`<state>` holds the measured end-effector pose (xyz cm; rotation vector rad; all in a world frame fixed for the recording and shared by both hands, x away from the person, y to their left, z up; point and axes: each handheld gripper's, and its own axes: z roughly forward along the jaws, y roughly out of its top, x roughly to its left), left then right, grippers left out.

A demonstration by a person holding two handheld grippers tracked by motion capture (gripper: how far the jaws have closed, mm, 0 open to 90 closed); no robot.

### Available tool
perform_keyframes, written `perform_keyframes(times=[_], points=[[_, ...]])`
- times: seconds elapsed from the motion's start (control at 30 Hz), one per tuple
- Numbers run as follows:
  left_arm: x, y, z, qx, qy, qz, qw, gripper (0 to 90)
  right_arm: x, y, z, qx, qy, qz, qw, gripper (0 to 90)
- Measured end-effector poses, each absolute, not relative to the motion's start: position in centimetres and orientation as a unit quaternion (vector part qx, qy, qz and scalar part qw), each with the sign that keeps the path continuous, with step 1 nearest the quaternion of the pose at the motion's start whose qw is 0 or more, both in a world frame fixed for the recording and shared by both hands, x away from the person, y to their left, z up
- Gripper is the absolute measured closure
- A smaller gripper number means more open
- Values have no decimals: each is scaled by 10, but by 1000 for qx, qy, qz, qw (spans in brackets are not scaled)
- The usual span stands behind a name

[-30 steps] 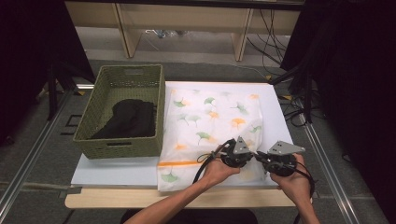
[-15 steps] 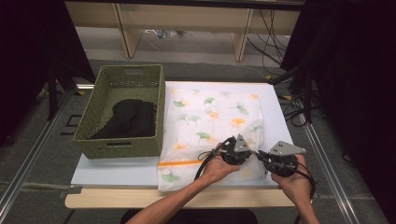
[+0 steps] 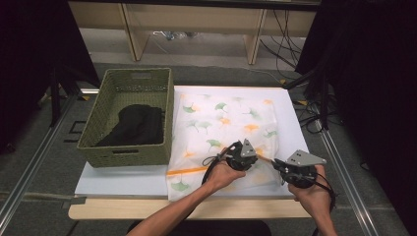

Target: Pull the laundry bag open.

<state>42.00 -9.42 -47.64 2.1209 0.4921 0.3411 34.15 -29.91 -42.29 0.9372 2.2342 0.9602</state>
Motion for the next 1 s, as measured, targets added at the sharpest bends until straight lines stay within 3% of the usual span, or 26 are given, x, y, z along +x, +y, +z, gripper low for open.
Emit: perform_keyframes(times=[1.0], points=[[425, -55, -477, 865, 223, 150, 423, 899, 345, -321, -429, 375, 816, 343, 274, 863]])
